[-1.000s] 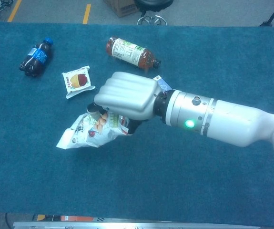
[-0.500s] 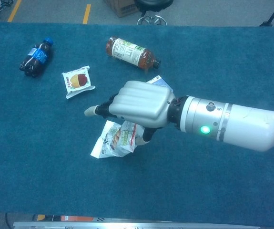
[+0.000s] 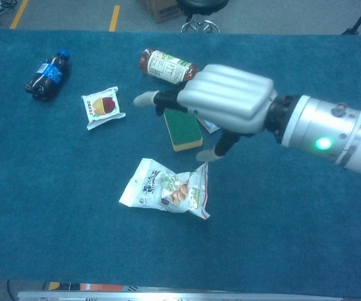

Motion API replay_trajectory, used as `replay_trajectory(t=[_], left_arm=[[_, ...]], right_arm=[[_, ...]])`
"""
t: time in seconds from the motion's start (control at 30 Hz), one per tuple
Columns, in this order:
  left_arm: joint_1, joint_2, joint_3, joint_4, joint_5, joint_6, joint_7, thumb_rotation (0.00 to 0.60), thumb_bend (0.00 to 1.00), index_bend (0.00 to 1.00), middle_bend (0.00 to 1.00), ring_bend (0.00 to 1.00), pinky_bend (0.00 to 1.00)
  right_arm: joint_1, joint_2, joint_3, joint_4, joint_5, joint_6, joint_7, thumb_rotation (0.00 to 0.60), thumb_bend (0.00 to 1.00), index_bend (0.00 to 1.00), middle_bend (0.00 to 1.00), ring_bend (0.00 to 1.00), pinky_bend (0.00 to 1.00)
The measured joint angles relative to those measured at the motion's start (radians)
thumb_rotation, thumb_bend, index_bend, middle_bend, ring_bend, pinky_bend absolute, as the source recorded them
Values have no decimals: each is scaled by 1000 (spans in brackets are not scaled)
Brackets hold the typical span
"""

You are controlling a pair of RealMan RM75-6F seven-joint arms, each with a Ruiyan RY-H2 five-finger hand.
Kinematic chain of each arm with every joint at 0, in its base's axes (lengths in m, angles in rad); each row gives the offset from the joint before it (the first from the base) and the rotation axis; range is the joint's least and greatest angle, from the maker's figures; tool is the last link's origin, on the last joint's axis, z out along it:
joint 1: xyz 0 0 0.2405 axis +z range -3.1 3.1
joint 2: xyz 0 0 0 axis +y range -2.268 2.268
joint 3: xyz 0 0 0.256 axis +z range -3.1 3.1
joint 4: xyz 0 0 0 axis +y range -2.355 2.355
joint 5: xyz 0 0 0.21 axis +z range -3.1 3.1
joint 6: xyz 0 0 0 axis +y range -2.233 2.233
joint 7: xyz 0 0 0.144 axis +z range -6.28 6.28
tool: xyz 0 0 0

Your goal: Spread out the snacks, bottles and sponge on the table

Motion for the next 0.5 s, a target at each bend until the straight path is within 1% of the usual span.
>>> replay_trajectory(t=[0.1, 0.23, 0.4, 0.5], left_arm=[[-37, 2, -1, -4, 29, -39, -9, 600, 469, 240, 277, 232, 176], [-107, 3, 4, 0, 80, -122, -47, 600, 469, 232, 264, 232, 181], [-210, -5, 7, 16, 123, -247, -83, 600, 469, 166, 201, 210, 181], [-277, -18, 3, 22, 134, -331, -92, 600, 469, 134, 141, 147, 181]], right_arm=[[-33, 51, 2, -7, -2, 41, 2, 600, 121, 0, 287, 296, 441], [-78, 118, 7, -7, 24, 79, -3, 600, 120, 0, 287, 296, 441], [-134, 185, 22, -2, 65, 140, 11, 600, 120, 0, 288, 296, 441], [-170, 224, 29, 0, 77, 174, 26, 600, 120, 0, 288, 296, 441]])
